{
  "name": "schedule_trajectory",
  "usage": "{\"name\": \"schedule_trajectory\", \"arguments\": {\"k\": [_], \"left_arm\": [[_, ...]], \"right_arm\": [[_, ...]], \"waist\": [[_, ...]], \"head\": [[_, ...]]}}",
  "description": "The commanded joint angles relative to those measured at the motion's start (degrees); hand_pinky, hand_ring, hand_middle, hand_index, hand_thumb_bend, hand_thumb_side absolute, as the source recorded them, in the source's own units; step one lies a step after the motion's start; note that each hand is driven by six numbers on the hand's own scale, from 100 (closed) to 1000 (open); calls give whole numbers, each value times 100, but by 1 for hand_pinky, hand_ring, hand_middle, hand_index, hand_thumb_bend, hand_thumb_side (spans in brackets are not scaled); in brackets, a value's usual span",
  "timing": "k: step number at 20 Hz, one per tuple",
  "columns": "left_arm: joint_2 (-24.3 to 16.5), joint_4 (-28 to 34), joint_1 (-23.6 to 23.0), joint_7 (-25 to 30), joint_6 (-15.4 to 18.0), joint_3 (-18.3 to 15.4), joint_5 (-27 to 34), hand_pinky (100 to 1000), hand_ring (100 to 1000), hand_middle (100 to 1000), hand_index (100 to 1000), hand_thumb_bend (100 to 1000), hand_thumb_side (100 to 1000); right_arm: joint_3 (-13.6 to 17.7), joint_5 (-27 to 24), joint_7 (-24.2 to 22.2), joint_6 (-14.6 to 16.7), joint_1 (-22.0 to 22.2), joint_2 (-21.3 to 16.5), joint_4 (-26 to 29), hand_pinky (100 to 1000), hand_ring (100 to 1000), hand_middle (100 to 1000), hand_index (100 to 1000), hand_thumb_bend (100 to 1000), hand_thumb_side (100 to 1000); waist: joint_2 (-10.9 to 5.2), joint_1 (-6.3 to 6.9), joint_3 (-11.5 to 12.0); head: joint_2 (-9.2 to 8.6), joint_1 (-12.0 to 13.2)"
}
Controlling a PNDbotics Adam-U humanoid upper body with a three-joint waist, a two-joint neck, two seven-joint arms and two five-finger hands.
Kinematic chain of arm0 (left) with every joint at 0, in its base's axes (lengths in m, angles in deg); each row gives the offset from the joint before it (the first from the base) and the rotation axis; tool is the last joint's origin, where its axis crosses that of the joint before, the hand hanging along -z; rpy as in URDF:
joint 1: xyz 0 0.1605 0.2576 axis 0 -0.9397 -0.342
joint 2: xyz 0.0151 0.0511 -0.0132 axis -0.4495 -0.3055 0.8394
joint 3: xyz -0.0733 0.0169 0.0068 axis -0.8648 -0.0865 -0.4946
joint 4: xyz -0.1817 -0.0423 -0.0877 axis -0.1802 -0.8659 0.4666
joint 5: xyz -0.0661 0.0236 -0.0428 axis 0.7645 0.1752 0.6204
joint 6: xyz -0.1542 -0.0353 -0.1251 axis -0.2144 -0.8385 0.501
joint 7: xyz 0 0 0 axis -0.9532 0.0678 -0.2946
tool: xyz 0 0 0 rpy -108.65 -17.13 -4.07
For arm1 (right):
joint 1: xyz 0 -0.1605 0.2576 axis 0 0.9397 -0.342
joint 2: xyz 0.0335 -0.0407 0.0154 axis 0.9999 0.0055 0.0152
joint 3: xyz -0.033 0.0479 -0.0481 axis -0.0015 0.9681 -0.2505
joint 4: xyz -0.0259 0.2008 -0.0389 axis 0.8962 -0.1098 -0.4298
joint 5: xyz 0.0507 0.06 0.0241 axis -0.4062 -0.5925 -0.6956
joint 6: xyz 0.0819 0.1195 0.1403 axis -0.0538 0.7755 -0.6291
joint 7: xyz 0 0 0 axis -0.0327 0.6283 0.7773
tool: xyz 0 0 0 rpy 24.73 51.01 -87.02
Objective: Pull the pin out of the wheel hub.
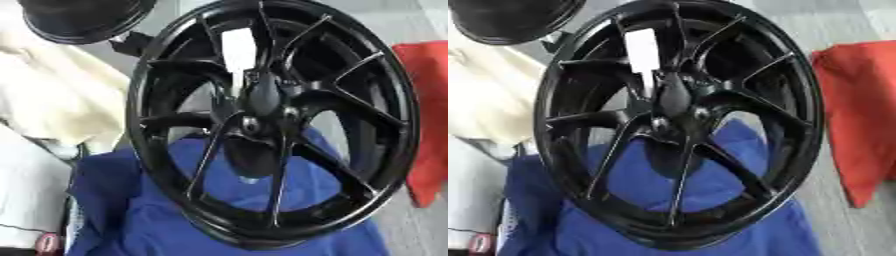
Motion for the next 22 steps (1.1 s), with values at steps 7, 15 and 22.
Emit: {"name": "schedule_trajectory", "arguments": {"k": [7,15,22], "left_arm": [[-173,23,63,164,68,23,-146,828,786,712,804,100,299],[-233,-31,135,382,-24,434,-672,835,798,736,820,100,299],[-249,-83,181,665,-219,919,-1126,840,805,745,845,175,376]], "right_arm": [[20,28,28,-11,-77,-139,161,547,614,549,620,100,613],[-1,40,34,-9,-86,-114,155,547,613,549,619,100,611],[-16,44,37,25,-82,-83,134,548,613,549,618,100,611]], "waist": [[-145,-11,-14],[-160,17,5],[-184,50,27]], "head": [[-139,-108],[-174,-139],[-200,-140]]}}
